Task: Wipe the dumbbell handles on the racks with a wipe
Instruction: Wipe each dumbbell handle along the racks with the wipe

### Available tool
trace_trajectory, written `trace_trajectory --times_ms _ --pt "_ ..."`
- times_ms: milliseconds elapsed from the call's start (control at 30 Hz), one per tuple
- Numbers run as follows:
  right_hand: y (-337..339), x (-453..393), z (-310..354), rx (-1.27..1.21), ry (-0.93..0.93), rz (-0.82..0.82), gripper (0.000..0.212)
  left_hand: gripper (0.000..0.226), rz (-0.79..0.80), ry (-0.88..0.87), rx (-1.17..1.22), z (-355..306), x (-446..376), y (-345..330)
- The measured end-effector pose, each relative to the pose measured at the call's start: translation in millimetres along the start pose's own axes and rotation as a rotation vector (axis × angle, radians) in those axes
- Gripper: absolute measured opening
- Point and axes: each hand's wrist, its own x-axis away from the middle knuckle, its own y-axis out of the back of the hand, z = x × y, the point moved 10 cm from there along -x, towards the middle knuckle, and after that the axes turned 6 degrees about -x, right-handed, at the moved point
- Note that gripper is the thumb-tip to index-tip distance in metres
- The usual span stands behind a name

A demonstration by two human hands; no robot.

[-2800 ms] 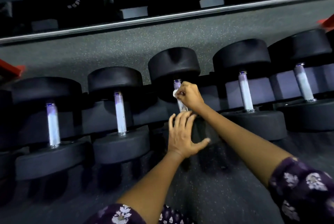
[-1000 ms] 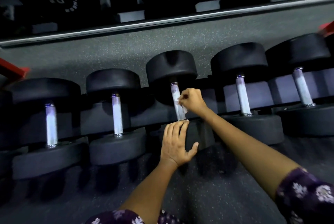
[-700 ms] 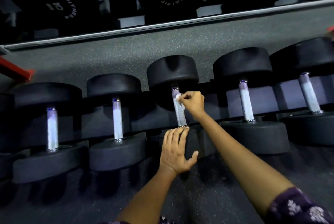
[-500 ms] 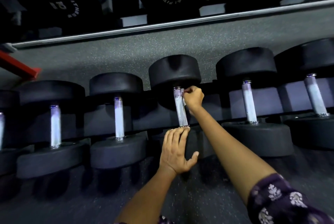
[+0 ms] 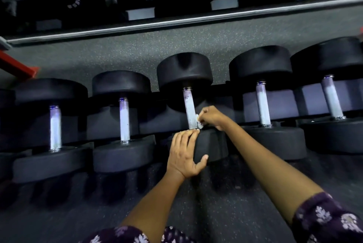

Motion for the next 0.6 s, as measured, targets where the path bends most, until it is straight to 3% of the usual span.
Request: trace_trajectory --times_ms 67,167,233,333,467,600 --pt "-2.6 3.0 -4.4 0.009 -0.042 0.04 0.031 0.064 -0.014 -0.004 -0.004 -1.3 -0.7 0.9" --pt "8.6 -0.1 1.6 0.011 -0.009 -0.133 0.03 0.064 -0.019 -0.005 -0.007 -0.7 -0.3 -0.3" --pt "11.4 2.5 1.5 0.12 0.004 -0.144 0.024 0.065 -0.021 -0.009 -0.007 0.1 0.4 -0.7" --pt "2.0 12.5 9.3 0.345 -0.02 0.004 0.012 0.064 -0.009 -0.012 0.006 0.4 0.6 -1.4" --pt "2.2 12.2 19.2 0.578 -0.038 -0.086 0.007 0.065 0.0 -0.022 0.033 0.0 -1.5 0.3" --pt "7.2 14.7 16.9 0.605 -0.02 -0.158 0.025 0.066 0.008 -0.015 0.055 1.1 -1.9 1.0"
